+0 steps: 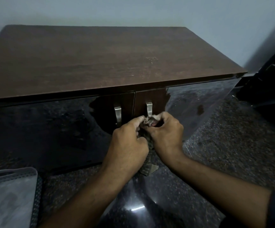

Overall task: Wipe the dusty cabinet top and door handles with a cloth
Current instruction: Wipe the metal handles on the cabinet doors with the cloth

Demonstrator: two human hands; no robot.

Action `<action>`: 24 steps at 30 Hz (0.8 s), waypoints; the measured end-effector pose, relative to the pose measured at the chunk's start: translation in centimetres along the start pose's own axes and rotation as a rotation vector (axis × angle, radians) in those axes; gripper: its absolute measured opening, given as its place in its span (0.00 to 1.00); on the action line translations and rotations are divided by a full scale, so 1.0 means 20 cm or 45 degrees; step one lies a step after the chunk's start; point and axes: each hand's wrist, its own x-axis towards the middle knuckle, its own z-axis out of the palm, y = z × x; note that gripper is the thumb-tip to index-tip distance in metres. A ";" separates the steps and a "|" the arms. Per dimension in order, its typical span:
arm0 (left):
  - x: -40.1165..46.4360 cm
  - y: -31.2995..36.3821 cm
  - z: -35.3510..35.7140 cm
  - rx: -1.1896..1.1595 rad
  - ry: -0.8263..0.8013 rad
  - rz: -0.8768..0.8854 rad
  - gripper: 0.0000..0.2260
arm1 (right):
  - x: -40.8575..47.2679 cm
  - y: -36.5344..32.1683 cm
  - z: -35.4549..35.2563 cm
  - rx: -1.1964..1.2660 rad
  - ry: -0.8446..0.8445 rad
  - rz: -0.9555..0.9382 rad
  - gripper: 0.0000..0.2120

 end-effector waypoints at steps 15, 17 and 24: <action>-0.03 0.05 -0.01 -0.021 0.179 0.089 0.28 | 0.02 -0.01 -0.07 -0.024 0.025 -0.233 0.10; -0.04 0.05 -0.01 -0.025 0.191 0.085 0.27 | 0.02 -0.03 -0.07 -0.044 0.033 -0.321 0.09; -0.06 0.04 -0.11 -0.204 0.580 0.059 0.20 | 0.11 -0.11 -0.07 -0.154 0.242 -0.703 0.05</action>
